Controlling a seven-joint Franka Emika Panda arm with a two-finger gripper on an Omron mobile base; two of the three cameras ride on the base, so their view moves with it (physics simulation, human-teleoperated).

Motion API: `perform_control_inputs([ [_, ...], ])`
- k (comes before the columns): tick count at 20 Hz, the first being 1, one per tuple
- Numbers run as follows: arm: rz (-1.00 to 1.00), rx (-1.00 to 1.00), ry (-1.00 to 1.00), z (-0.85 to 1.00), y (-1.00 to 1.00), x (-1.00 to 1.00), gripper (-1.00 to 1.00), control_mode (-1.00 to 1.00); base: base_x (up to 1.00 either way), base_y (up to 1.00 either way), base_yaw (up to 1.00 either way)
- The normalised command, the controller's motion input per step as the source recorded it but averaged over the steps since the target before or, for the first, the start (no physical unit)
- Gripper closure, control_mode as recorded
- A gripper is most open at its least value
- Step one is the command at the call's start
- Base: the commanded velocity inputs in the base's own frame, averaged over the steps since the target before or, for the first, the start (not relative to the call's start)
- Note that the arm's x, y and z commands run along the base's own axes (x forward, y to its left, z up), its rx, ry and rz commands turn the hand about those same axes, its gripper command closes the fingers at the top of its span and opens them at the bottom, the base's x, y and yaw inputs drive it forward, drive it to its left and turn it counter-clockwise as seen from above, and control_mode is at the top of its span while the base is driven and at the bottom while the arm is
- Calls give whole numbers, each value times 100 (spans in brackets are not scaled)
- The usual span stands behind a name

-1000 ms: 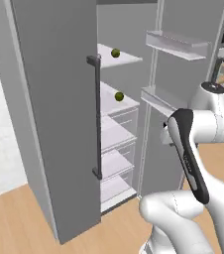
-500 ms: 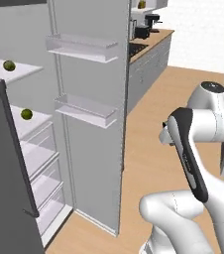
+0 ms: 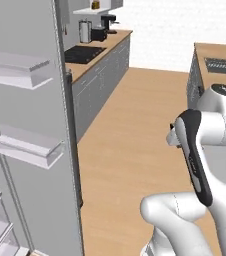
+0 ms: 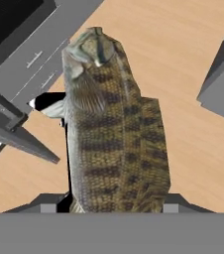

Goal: Place one lime and one fish in each tupperware on the nearby counter, to pack two identical lunches.

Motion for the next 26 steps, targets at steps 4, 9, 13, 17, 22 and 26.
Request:
perform_control_inputs([
  [4, 0, 0, 0, 0, 0, 0, 100, 100, 100, -64, 0],
  [9, 0, 0, 0, 0, 0, 0, 100, 100, 100, -43, 4],
  [13, 0, 0, 0, 0, 0, 0, 100, 100, 100, -1, 28],
  [17, 0, 0, 0, 0, 0, 0, 100, 100, 100, 0, 43],
  [22, 0, 0, 0, 0, 0, 0, 100, 100, 100, 0, 50],
  [26, 0, 0, 0, 0, 0, 0, 100, 100, 100, 0, 49],
])
